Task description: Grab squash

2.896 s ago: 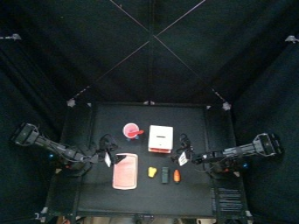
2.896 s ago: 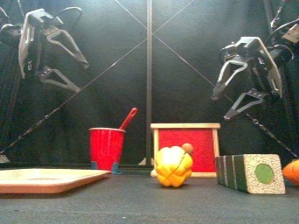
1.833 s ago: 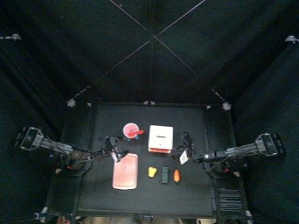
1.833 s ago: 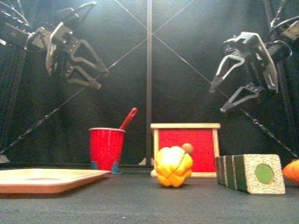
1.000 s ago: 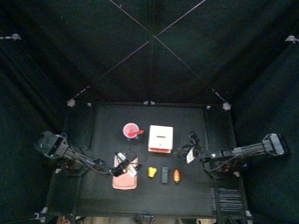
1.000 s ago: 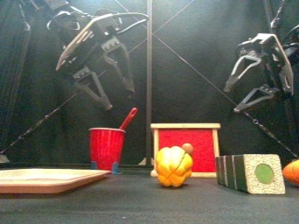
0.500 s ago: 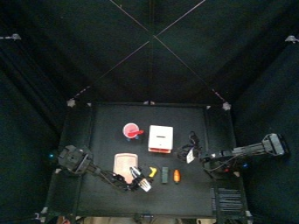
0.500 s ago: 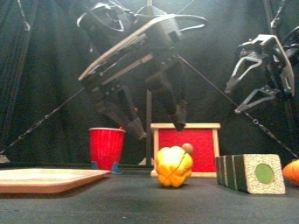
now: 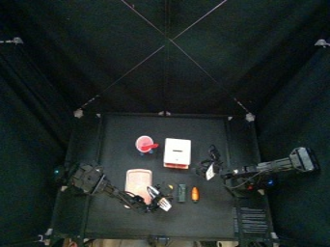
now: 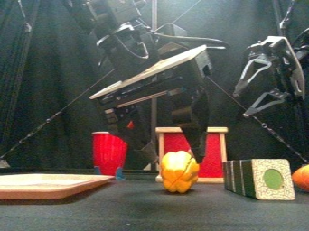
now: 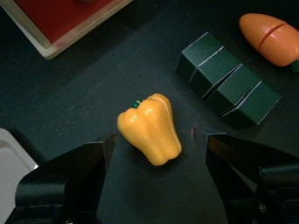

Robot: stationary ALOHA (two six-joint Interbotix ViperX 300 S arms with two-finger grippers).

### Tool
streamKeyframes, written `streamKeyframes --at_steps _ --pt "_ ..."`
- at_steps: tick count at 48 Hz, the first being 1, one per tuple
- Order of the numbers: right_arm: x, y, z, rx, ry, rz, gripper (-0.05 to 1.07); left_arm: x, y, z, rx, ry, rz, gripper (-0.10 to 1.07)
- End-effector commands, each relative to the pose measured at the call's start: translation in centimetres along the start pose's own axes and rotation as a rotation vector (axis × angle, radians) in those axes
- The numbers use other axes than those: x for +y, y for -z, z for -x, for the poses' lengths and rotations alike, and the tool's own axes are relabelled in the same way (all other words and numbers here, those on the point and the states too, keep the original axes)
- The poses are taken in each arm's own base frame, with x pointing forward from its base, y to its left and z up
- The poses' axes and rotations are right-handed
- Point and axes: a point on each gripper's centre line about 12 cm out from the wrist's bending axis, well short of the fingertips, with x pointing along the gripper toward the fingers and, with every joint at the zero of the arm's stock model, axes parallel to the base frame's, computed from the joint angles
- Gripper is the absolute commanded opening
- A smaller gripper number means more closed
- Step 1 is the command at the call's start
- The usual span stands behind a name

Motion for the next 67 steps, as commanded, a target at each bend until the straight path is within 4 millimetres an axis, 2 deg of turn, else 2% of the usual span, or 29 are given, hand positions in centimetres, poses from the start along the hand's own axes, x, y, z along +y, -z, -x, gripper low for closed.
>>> streamKeyframes --at_steps 1,12,38,67 --pt "0.3 -0.2 0.1 -0.007 -0.008 0.001 0.95 -0.5 -1.0 0.1 -0.013 0.011 0.026 1.02" --pt "0.3 -0.2 0.1 -0.007 -0.008 0.001 0.95 0.4 -1.1 -0.6 -0.011 -0.026 0.025 1.02" --pt "0.3 -0.2 0.1 -0.008 -0.007 0.001 0.95 3.0 -0.8 -0.3 -0.018 -0.088 0.098 1.02" --pt "0.3 -0.3 0.1 -0.008 -0.008 -0.001 0.95 3.3 -0.4 -1.3 0.005 -0.086 0.114 1.01"
